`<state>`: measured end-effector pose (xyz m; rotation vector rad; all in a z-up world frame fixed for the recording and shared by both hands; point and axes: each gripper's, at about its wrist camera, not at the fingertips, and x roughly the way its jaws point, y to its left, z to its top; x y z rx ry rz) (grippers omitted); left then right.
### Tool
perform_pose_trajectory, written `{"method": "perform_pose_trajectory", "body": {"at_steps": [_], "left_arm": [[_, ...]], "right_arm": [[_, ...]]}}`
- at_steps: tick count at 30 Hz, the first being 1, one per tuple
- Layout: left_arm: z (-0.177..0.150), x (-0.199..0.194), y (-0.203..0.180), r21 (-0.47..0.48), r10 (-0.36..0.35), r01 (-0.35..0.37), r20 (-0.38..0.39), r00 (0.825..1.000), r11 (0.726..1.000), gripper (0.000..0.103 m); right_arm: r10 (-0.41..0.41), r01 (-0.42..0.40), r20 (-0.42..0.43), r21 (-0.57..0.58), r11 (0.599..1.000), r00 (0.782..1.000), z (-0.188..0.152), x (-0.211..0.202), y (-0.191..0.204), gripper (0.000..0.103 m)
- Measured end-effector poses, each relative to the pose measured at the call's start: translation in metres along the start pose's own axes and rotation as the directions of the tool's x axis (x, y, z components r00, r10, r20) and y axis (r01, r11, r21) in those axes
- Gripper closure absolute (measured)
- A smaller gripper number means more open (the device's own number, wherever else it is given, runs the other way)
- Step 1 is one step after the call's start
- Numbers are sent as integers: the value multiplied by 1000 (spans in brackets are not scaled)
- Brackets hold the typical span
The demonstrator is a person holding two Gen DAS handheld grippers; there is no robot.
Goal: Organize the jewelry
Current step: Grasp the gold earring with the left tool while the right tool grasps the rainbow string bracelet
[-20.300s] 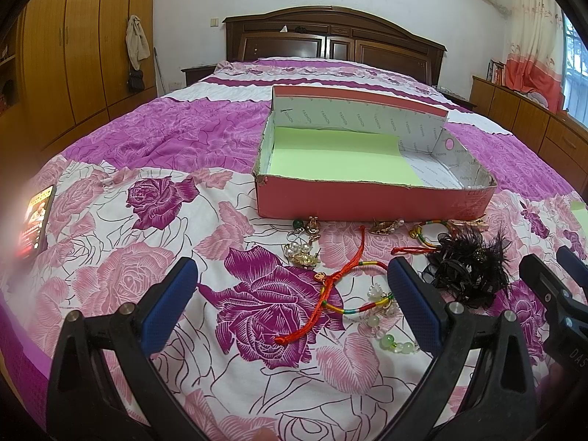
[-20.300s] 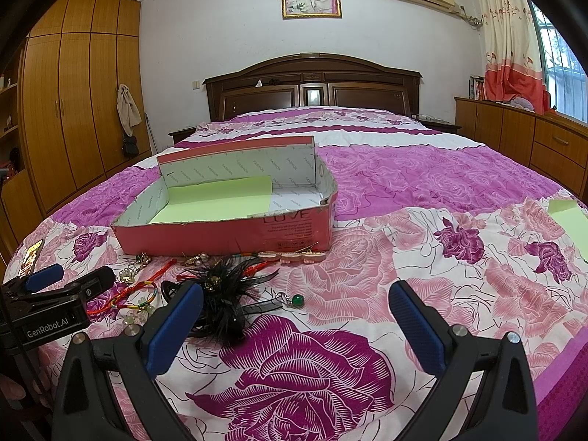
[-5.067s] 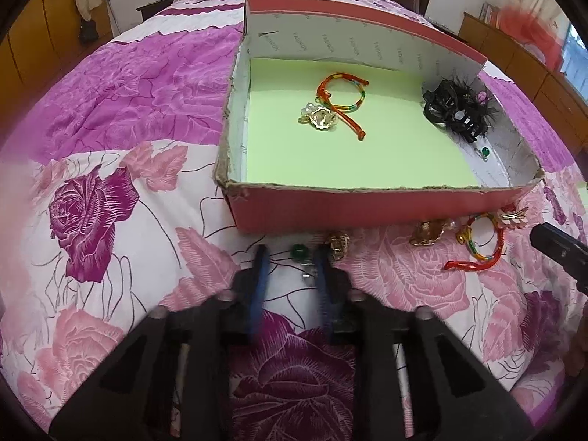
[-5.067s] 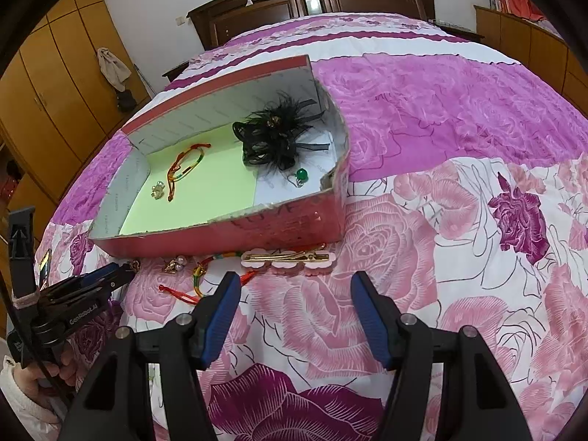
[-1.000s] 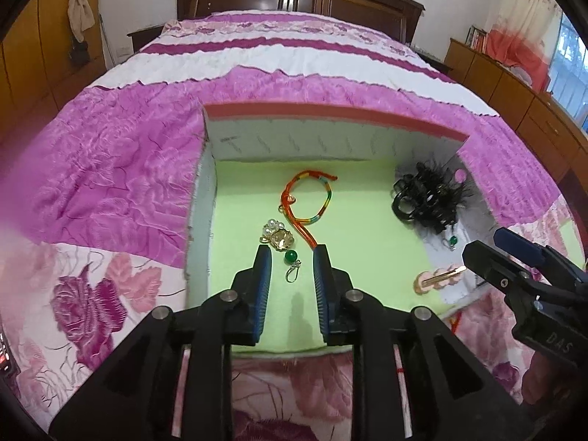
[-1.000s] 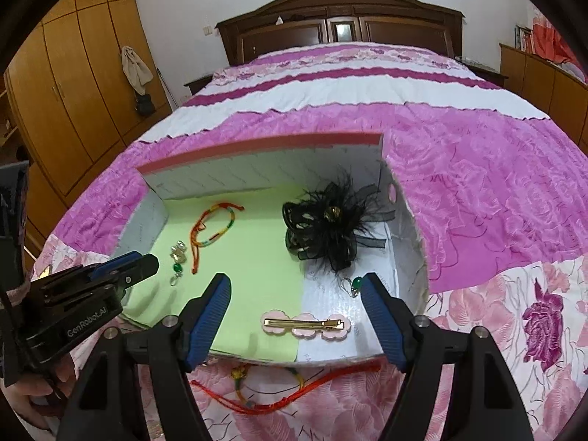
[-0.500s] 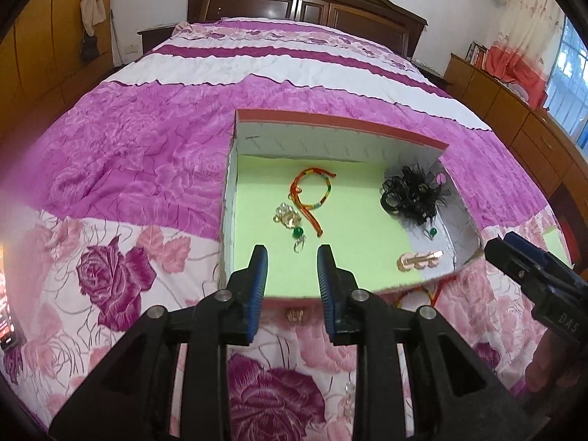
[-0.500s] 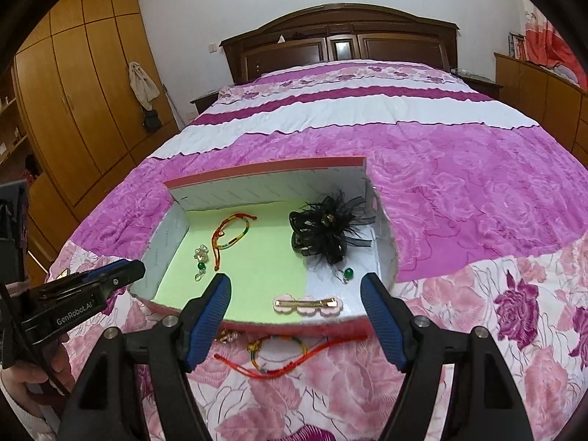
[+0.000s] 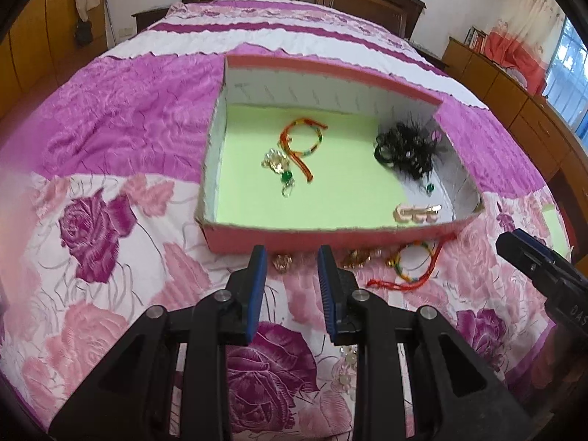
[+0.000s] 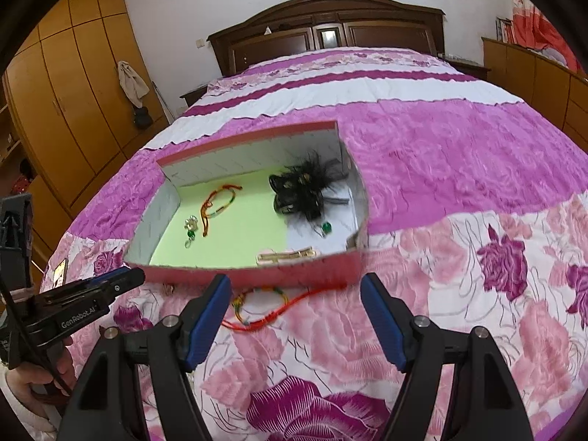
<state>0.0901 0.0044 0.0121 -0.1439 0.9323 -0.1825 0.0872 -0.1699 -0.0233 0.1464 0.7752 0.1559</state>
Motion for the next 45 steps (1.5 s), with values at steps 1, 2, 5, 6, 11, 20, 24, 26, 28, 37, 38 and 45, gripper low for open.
{"method": "perform_pose_trajectory", "body": {"at_steps": [1, 2, 5, 6, 11, 20, 24, 26, 28, 37, 38, 45], "left_arm": [[-1, 2, 0, 2, 1, -1, -4, 1000, 1000, 83], [-3, 5, -2, 5, 3, -3, -10, 1000, 1000, 83], [-7, 14, -3, 12, 10, -9, -21, 1000, 1000, 84], [-8, 18, -4, 16, 13, -12, -26, 1000, 1000, 84], [-13, 35, -3, 22, 21, -20, -57, 998, 1000, 84], [-16, 47, 1, 16, 16, -15, -48, 999, 1000, 86], [-16, 48, 4, 8, 20, -20, -43, 999, 1000, 102], [-16, 48, 6, -1, 14, -14, -40, 999, 1000, 102], [-17, 46, 6, -4, 8, -8, -35, 999, 1000, 103], [-16, 16, 7, 5, -14, 14, 33, 999, 1000, 103], [-17, 14, 7, 4, -20, 20, 39, 999, 1000, 103], [-16, 7, 11, -11, -47, 48, 55, 997, 999, 103]], "right_arm": [[0, 0, -3, 4, 1000, 1000, -1, 1, -1, 28], [1, -1, -6, 8, 1000, 1000, -2, 1, -2, 28], [1, -1, -17, 16, 1000, 1000, -6, 4, -5, 28], [2, -1, -21, 18, 1000, 1000, -8, 5, -6, 28], [3, -2, -42, 26, 1000, 999, -13, 11, -8, 29], [5, -3, -75, 29, 1000, 997, -19, 23, -9, 32], [7, -5, -84, 23, 1000, 996, -21, 26, -6, 34], [10, -8, -90, 19, 1000, 996, -21, 28, -4, 34], [9, -8, -95, 14, 1000, 995, -22, 29, -1, 35], [18, -16, -121, 19, 1000, 992, -24, 35, 4, 38], [19, -16, -126, 20, 1000, 992, -25, 36, 4, 39], [19, -13, -182, 34, 999, 983, -27, 52, 10, 52]]}}
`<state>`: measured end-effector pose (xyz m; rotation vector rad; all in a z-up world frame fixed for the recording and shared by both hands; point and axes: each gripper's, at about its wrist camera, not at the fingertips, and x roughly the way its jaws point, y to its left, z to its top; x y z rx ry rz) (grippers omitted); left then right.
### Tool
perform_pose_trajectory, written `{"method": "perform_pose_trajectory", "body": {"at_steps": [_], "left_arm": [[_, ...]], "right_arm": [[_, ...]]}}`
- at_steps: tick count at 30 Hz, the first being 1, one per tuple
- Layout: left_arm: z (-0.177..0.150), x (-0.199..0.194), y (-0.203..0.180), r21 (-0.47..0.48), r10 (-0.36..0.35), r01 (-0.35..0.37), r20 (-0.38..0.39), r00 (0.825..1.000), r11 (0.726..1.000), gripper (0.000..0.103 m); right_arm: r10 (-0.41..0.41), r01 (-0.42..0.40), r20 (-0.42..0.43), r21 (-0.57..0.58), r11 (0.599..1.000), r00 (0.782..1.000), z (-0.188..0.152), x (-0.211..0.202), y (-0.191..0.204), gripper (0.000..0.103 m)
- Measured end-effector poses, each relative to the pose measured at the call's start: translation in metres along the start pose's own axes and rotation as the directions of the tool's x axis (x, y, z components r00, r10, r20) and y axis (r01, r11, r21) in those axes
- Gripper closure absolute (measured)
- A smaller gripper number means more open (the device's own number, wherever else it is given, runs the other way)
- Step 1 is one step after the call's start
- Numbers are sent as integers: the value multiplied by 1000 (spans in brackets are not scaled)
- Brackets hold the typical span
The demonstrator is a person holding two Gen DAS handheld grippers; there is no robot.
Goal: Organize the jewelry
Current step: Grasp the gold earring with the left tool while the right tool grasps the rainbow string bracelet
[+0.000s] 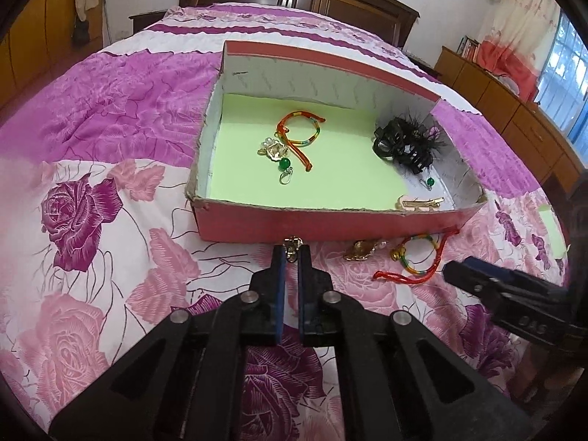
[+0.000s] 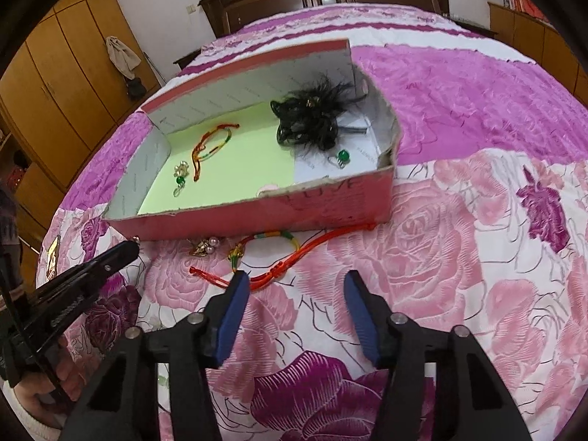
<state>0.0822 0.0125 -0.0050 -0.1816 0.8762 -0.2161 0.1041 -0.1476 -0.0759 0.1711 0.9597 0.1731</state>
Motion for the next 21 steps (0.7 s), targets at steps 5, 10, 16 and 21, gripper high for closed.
{"method": "perform_pose_trajectory", "body": {"at_steps": [5, 10, 16, 21], "left_arm": [[1, -1, 2, -11, -17, 17, 5, 1000, 1000, 103], [1, -3, 4, -18, -23, 23, 11, 1000, 1000, 103], [1, -6, 1, -12, -19, 19, 18, 1000, 1000, 103], [3, -13, -2, -2, -14, 14, 31, 999, 1000, 103]], "right_arm": [[6, -5, -46, 7, 1000, 999, 5, 16, 9, 58], [-13, 14, -67, 6, 1000, 998, 9, 28, 16, 67], [-19, 22, -62, 46, 999, 998, 9, 27, 6, 94], [4, -2, -40, 70, 998, 999, 7, 15, -1, 97]]}}
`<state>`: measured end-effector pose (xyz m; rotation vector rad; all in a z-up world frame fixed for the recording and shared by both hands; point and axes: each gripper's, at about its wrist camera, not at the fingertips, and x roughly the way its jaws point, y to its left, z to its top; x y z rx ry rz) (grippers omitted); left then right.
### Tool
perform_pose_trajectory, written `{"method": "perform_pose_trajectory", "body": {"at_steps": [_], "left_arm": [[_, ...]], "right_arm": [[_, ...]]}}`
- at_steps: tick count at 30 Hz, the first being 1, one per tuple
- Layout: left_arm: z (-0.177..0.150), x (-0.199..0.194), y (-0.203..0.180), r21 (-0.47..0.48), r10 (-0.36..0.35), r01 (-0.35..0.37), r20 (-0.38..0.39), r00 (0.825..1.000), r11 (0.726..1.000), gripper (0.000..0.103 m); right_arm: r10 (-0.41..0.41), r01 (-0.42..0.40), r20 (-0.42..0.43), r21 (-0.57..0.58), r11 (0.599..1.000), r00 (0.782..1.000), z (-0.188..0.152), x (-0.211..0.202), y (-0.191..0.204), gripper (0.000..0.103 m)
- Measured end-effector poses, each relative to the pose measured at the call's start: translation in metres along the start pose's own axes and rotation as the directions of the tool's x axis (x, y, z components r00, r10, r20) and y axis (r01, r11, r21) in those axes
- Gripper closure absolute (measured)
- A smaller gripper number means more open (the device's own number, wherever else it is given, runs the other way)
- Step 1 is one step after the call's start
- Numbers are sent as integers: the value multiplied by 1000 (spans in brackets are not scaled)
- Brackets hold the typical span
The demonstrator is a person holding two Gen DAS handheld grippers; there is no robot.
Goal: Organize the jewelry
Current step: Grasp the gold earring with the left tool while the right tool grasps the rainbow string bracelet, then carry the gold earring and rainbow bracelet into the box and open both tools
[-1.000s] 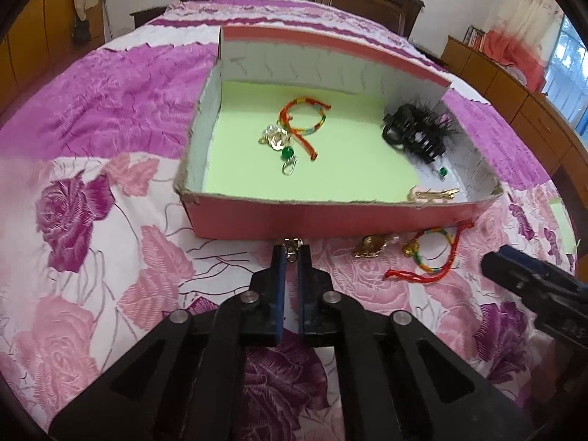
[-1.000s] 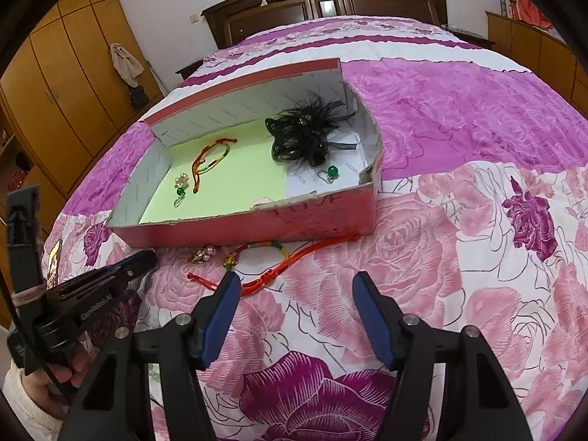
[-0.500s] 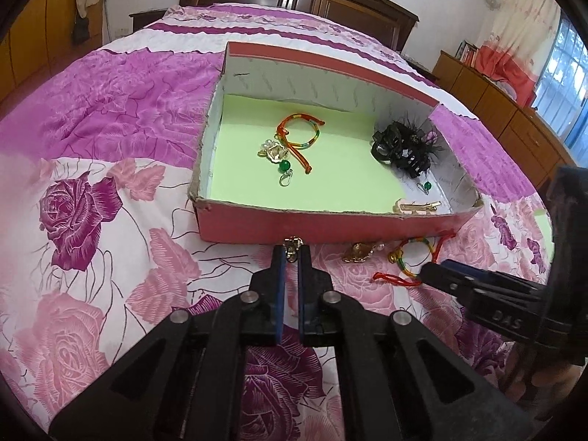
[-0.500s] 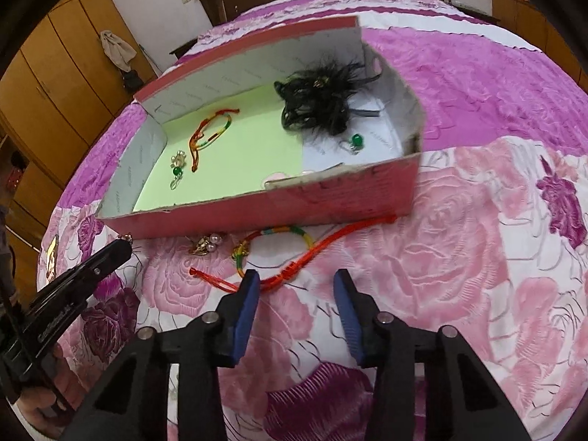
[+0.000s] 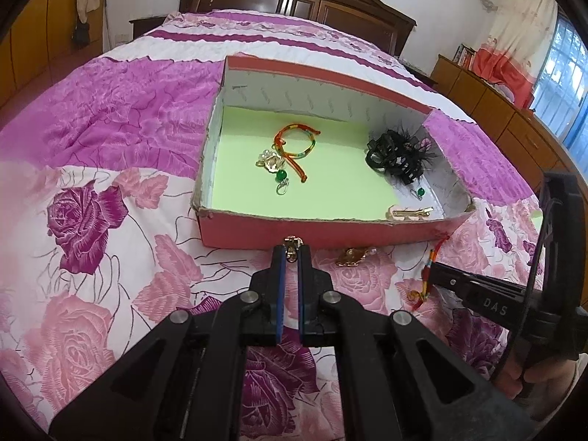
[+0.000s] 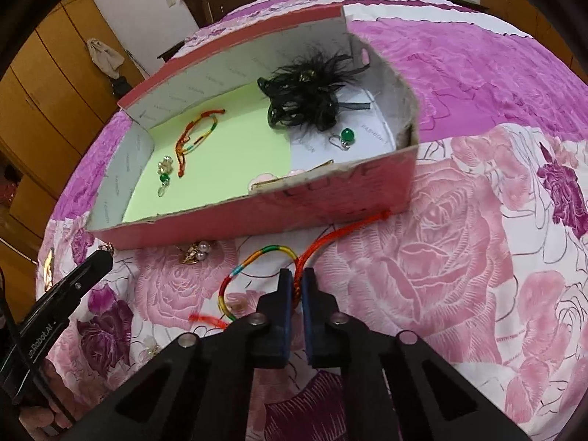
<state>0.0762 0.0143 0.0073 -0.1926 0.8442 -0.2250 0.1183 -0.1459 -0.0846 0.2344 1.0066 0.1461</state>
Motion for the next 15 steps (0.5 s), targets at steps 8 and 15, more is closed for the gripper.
{"method": "perform_pose_trajectory", "body": {"at_steps": [8, 15], "left_arm": [[6, -14, -7, 15, 2, -2, 29, 1000, 1000, 103], [17, -23, -12, 30, 10, -12, 55, 998, 999, 103]], "right_arm": [[34, -36, 55, 20, 999, 998, -7, -32, -12, 97], [64, -65, 135, 6, 998, 989, -3, -66, -13, 97]]}}
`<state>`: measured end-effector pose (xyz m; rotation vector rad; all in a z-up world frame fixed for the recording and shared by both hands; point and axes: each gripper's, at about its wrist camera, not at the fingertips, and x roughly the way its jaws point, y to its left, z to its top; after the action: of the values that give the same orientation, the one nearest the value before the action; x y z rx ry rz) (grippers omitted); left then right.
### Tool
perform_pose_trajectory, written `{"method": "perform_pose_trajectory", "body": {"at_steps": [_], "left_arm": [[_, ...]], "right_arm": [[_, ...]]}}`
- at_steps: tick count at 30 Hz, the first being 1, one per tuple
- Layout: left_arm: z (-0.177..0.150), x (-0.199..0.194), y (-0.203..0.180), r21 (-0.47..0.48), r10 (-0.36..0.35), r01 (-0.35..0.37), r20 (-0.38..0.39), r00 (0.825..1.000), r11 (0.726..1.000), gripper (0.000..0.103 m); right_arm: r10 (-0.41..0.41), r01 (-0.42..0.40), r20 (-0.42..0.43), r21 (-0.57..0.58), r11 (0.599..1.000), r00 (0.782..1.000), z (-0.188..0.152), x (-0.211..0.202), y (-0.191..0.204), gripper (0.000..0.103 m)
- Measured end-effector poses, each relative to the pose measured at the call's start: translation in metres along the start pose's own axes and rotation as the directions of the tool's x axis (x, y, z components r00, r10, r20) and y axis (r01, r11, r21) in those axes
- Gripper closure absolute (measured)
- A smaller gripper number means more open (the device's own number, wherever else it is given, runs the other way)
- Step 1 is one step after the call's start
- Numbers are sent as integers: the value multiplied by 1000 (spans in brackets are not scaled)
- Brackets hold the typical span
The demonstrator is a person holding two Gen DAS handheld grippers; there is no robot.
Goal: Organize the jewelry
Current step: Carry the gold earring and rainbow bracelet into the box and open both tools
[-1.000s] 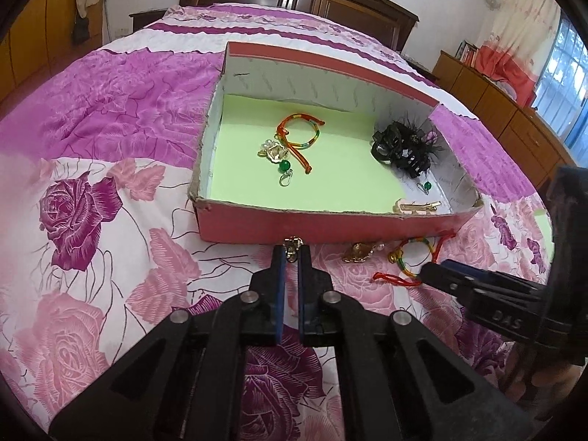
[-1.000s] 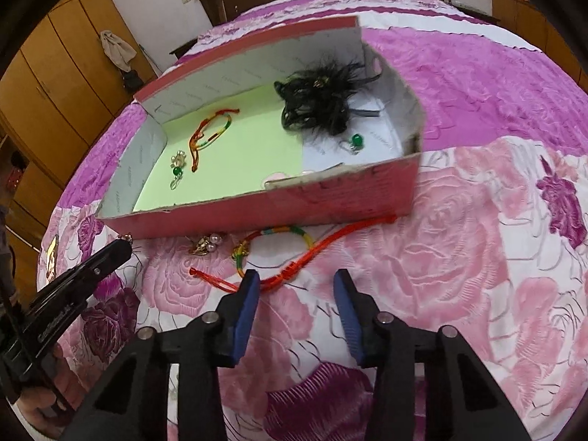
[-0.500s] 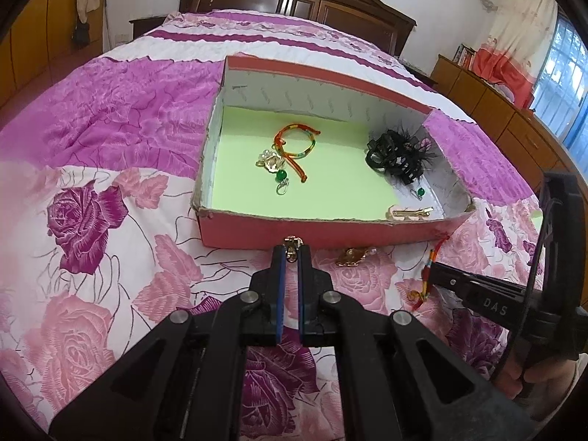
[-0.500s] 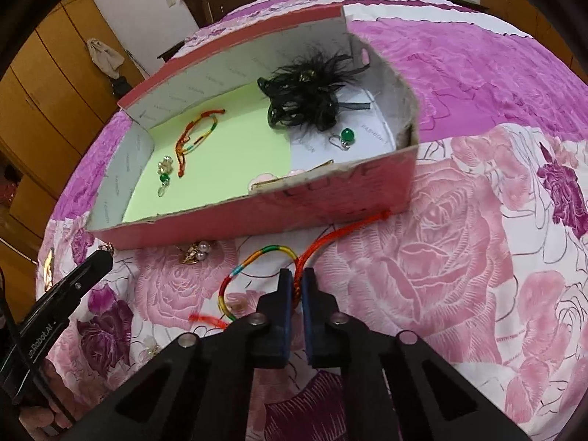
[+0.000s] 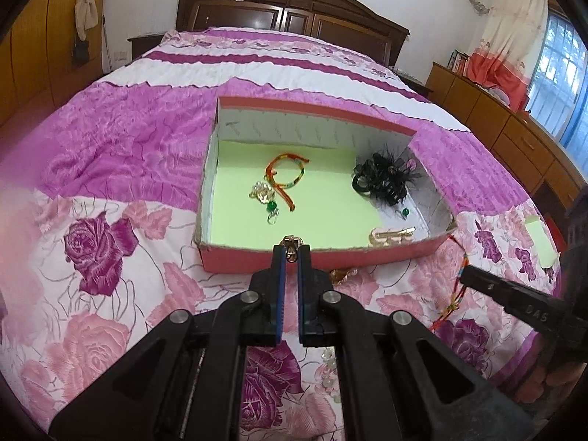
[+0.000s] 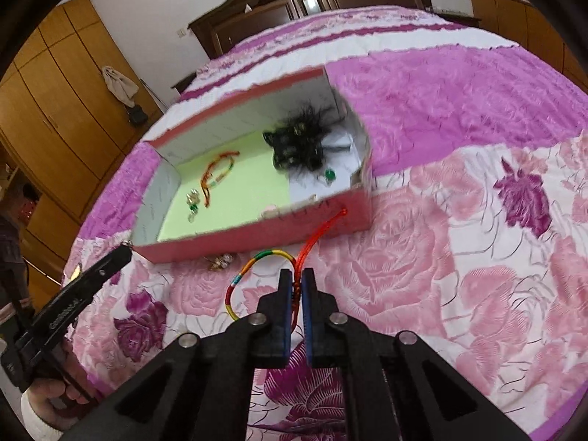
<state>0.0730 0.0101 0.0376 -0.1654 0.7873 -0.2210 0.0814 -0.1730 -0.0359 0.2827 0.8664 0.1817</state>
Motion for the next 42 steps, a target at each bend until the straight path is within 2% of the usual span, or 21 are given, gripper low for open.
{"method": "perform_pose_trajectory", "body": {"at_steps": [8, 17, 27, 37, 42], "left_arm": [[19, 1, -4, 18, 11, -11, 25, 1000, 1000, 103], [44, 15, -4, 34, 35, -36, 45, 998, 999, 103], [72, 43, -4, 63, 50, -53, 49, 998, 997, 103], [84, 90, 4, 55, 65, -64, -11, 998, 996, 103], [83, 111, 11, 38, 74, -72, -51, 996, 997, 103]], "right_arm": [[19, -14, 75, -58, 998, 997, 22, -13, 14, 97], [39, -26, 126, -101, 995, 991, 54, -2, 28, 97], [59, -39, 119, -158, 987, 991, 83, 33, 46, 97], [59, -44, 66, -202, 978, 996, 109, 89, 57, 97], [34, -25, 38, -217, 976, 999, 118, 115, 59, 97]]}}
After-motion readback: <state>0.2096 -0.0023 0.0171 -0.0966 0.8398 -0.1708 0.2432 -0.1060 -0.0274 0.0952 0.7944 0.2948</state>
